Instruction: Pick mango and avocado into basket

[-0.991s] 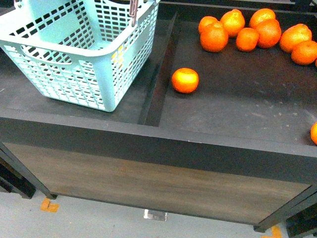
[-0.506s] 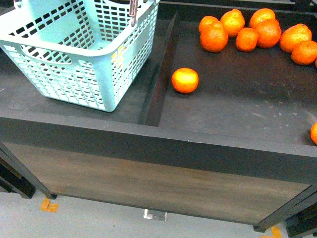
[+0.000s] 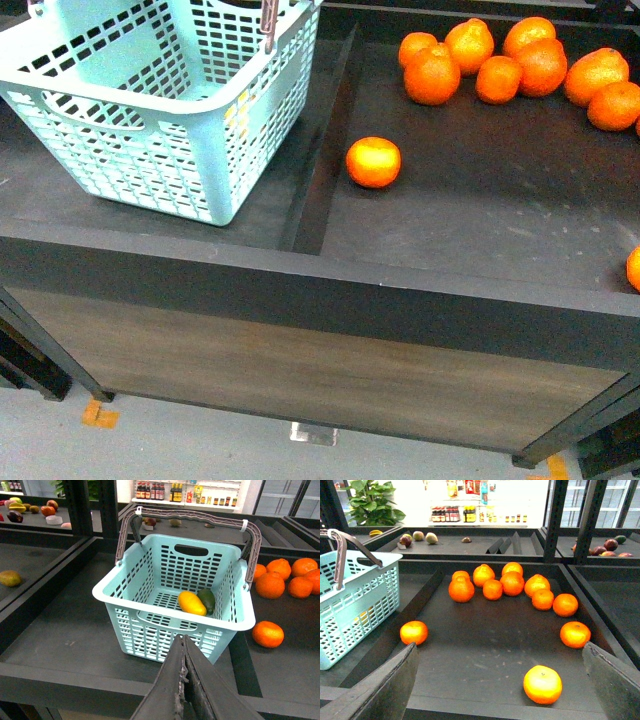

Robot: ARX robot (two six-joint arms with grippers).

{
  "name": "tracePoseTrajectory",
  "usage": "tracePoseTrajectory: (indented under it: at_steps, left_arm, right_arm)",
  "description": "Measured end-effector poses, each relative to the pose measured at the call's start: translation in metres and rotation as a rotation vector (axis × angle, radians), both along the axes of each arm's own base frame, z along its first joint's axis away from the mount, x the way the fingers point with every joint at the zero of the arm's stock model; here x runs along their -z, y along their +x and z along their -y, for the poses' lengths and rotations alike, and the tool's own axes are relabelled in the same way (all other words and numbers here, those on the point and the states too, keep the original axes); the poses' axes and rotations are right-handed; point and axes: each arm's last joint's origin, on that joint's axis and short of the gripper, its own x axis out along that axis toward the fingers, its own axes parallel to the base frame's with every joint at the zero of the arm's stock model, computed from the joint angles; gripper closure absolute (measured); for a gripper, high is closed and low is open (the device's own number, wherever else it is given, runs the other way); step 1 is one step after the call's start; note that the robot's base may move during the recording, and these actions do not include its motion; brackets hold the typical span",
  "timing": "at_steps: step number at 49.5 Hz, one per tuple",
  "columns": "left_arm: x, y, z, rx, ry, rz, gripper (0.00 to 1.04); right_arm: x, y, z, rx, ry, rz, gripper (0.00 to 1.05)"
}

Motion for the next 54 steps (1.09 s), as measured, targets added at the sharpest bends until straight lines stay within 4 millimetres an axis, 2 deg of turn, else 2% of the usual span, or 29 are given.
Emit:
tracePoseTrajectory:
  at_steps: [7, 21, 54]
  left_arm:
    - [0.007, -0.013, 0.000, 0.000, 0.001, 0.000, 1.02]
    - [0.017, -0.026, 0.000, 0.000, 0.003, 0.014, 1.02]
    - [0.014, -0.049, 0.000, 0.000, 0.004, 0.028, 1.02]
  right_arm:
    - [0.000, 0.000, 0.000, 0.000, 0.000, 0.000, 0.08]
    - [0.000, 0.000, 0.000, 0.000, 0.000, 0.000, 0.08]
    - [0.000, 0.000, 0.000, 0.000, 0.000, 0.000, 0.08]
